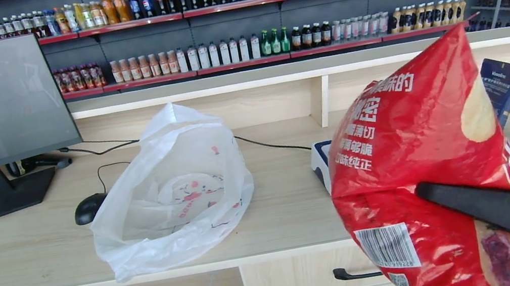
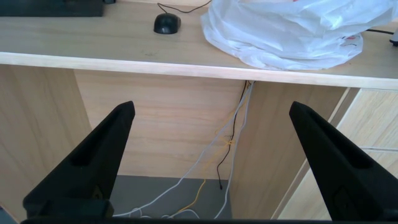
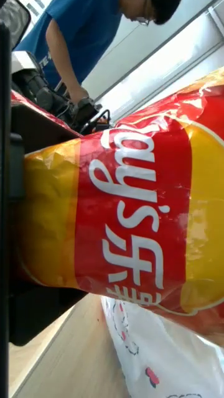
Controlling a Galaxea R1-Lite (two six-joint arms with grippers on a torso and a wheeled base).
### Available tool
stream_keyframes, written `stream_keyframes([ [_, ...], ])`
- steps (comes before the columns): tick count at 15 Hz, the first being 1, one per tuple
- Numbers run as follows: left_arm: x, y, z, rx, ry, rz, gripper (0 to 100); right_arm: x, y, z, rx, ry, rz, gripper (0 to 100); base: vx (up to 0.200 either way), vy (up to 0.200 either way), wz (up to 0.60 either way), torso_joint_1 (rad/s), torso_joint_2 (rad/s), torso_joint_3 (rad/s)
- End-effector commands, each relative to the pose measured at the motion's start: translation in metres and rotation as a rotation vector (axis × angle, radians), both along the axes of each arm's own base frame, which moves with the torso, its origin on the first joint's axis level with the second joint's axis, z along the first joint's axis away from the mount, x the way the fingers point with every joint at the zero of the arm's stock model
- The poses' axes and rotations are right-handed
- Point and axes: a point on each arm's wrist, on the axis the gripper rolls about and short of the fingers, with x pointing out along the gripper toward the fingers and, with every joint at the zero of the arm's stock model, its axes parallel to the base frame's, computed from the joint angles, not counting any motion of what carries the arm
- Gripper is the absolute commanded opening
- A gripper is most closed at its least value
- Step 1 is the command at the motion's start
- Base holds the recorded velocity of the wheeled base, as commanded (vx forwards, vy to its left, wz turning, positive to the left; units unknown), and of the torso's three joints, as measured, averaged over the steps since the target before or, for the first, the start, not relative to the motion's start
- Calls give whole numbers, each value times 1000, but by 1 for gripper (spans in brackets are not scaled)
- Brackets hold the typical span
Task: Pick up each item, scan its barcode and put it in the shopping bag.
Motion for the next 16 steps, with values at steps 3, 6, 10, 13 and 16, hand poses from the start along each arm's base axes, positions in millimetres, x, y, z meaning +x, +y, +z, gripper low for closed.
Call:
stream_keyframes([
  [3,0,0,0,0,0,0,100,6,-5,-35,-177,-45,-191,0,0,0,0,0,0,0],
  [6,0,0,0,0,0,0,100,14,-4,-38,-260,-132,-369,0,0,0,0,0,0,0],
  [10,0,0,0,0,0,0,100,26,-11,-33,-435,-296,-761,0,0,0,0,0,0,0],
  [13,0,0,0,0,0,0,100,28,-14,-18,-473,-395,-906,0,0,0,0,0,0,0],
  [16,0,0,0,0,0,0,100,39,-14,5,-425,-447,-1019,0,0,0,0,0,0,0],
])
